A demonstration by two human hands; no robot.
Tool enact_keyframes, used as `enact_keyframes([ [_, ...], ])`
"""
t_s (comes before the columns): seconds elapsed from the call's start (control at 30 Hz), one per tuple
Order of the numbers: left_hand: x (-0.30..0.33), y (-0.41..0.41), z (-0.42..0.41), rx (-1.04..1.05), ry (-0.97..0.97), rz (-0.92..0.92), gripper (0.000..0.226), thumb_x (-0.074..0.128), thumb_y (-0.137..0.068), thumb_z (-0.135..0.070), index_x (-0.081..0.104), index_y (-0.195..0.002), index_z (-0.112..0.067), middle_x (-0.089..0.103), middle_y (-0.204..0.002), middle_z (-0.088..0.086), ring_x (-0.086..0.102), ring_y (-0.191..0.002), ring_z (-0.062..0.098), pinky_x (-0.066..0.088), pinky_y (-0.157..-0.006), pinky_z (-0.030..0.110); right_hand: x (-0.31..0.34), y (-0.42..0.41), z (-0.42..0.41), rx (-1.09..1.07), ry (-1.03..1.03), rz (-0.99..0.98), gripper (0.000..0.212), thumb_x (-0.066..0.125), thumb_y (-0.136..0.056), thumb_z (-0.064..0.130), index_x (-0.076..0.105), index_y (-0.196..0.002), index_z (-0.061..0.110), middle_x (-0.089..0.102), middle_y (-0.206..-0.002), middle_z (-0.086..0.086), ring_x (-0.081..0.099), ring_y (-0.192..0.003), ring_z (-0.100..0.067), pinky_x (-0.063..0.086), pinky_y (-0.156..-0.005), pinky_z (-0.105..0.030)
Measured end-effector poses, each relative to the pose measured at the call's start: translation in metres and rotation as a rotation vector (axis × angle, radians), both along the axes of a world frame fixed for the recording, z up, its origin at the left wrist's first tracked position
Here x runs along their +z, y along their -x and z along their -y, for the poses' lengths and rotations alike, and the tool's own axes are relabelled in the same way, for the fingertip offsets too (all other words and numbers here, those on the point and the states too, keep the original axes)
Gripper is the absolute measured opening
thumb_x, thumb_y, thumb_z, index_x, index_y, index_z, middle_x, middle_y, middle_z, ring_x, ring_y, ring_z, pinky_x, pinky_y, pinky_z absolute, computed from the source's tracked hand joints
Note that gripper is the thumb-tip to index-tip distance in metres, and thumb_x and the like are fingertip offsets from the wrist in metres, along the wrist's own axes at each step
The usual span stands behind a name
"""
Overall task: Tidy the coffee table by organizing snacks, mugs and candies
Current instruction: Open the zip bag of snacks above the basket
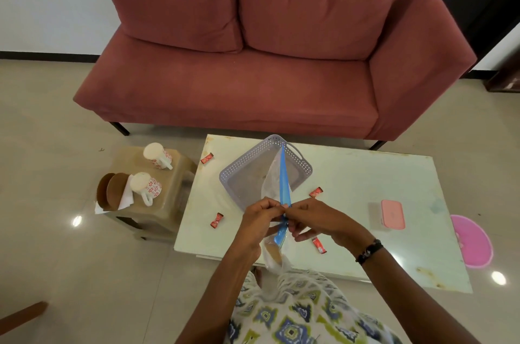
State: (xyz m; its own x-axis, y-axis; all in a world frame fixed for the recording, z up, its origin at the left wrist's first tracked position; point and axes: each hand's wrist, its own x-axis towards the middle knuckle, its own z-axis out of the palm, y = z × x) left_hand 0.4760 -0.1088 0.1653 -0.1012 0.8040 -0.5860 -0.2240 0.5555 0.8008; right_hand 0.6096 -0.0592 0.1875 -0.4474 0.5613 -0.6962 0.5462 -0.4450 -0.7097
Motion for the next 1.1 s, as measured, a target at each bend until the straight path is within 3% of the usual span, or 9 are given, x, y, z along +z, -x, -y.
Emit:
enact_keyframes([
  [0.13,0.002,0.003,0.001,-0.098,0.002,-0.167,0.013,0.053,-0.092,-0.019,0.053,-0.083,-0.01,0.058,-0.077,0.005,0.056,-0.067,0.011,0.05,-0.059,0.021,-0.001,0.0,0.001,-0.079,-0.144,-0.116,0.029,0.044,-0.092,0.016,0.056,-0.066,0.014,0.061,-0.066,0.001,0.056,-0.064,-0.009,0.048,-0.066,-0.018],
  [0.33,0.016,0.012,0.003,-0.452,-0.03,-0.109,0.02,0.048,-0.091,-0.013,0.062,-0.077,-0.013,0.06,-0.066,0.0,0.057,-0.06,0.011,0.053,-0.059,0.022,-0.003,0.001,0.005,-0.184,-0.179,-0.159,0.028,0.045,-0.089,0.012,0.049,-0.062,0.015,0.056,-0.068,-0.002,0.052,-0.065,-0.01,0.047,-0.066,-0.019],
  [0.5,0.007,0.008,0.002,-0.379,-0.193,-0.252,0.016,0.052,-0.09,-0.008,0.066,-0.087,0.0,0.065,-0.069,0.002,0.061,-0.059,0.011,0.053,-0.06,0.021,0.003,-0.004,0.003,-0.002,0.019,-0.082,0.024,0.049,-0.089,0.031,0.062,-0.081,0.013,0.063,-0.075,0.001,0.059,-0.065,-0.009,0.051,-0.065,-0.017],
  [0.7,0.001,0.002,0.007,-0.441,-0.257,-0.393,0.015,0.052,-0.086,-0.007,0.063,-0.08,0.002,0.064,-0.064,0.003,0.061,-0.055,0.015,0.054,-0.061,0.028,0.001,-0.005,0.004,0.051,0.038,-0.022,0.029,0.042,-0.09,0.024,0.061,-0.07,0.015,0.062,-0.071,0.001,0.055,-0.06,-0.007,0.044,-0.059,-0.015],
  [0.9,0.001,-0.002,0.011,-0.303,-0.216,-0.327,0.019,0.05,-0.089,-0.009,0.059,-0.074,-0.001,0.06,-0.061,0.0,0.054,-0.053,0.01,0.047,-0.056,0.02,-0.012,-0.014,0.009,-0.05,0.168,-0.219,0.022,0.043,-0.089,0.019,0.057,-0.075,0.011,0.055,-0.074,-0.005,0.048,-0.061,-0.01,0.041,-0.059,-0.019],
  [1.1,-0.003,-0.005,0.018,-0.321,-0.21,-0.259,0.023,0.044,-0.092,-0.006,0.058,-0.074,-0.003,0.058,-0.062,0.001,0.051,-0.054,0.008,0.045,-0.056,0.018,-0.009,-0.018,0.012,0.064,0.114,-0.142,0.022,0.047,-0.085,0.025,0.062,-0.074,0.012,0.054,-0.07,-0.002,0.046,-0.06,-0.01,0.039,-0.056,-0.016],
])
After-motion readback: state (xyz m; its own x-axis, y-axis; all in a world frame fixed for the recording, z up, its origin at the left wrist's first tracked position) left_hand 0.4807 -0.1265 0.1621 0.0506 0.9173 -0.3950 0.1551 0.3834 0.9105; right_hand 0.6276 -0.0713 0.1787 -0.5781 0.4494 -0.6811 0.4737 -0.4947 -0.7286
